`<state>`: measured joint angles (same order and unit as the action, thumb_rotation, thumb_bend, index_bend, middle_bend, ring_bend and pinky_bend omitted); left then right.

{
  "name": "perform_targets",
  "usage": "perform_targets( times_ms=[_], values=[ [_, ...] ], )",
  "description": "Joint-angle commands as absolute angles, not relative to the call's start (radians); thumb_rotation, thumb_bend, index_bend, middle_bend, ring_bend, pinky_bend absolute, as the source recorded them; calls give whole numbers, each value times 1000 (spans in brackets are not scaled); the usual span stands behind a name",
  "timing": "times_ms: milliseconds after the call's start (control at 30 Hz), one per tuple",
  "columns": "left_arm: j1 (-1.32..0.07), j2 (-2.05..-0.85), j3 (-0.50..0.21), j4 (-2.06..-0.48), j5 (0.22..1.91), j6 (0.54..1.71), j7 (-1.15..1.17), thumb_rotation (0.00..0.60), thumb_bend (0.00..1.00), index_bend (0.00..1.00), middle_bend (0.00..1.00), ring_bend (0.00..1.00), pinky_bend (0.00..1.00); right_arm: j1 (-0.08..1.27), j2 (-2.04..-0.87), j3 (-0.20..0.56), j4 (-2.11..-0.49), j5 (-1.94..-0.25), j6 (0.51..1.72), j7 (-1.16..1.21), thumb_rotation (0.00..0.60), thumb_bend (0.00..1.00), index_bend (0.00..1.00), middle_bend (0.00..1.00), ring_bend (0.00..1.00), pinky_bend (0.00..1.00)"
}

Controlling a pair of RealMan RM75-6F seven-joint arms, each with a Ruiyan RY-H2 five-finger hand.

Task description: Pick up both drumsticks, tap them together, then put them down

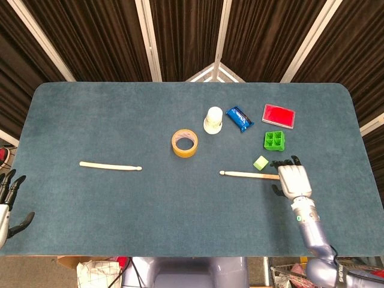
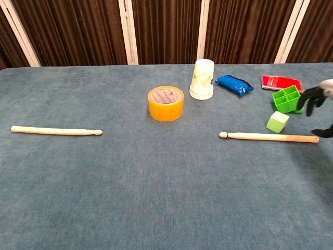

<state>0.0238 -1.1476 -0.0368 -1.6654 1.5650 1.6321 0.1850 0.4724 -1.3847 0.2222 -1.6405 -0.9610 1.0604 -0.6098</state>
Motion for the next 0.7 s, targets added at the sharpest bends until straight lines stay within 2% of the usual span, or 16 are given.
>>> perform_targets(
  times_ms=[33,133,467,700],
  values=[
    [22,-1150,-35,-1665,1566,1628,189,600,346,119,0,0,69,500,-1422,212,-1615,-939,1056,-642,600,337,367,364,269,112],
    [20,-1151,-35,-1664,1566,1624,192,600,346,119,0,0,69,518,-1456,208,-1591,-925,1051,-654,600,338,397,364,275,112],
    [12,-1153,-42,-1657,1542,1607,190,600,346,118,0,0,69,567,-1544,189,-1488,-907,1053,-681,600,338,407,373,291,112],
    [11,-1155,-43,-1655,1536,1604,193,600,346,119,0,0,69,574,-1559,181,-1459,-893,1069,-686,600,337,407,439,325,112]
  ],
)
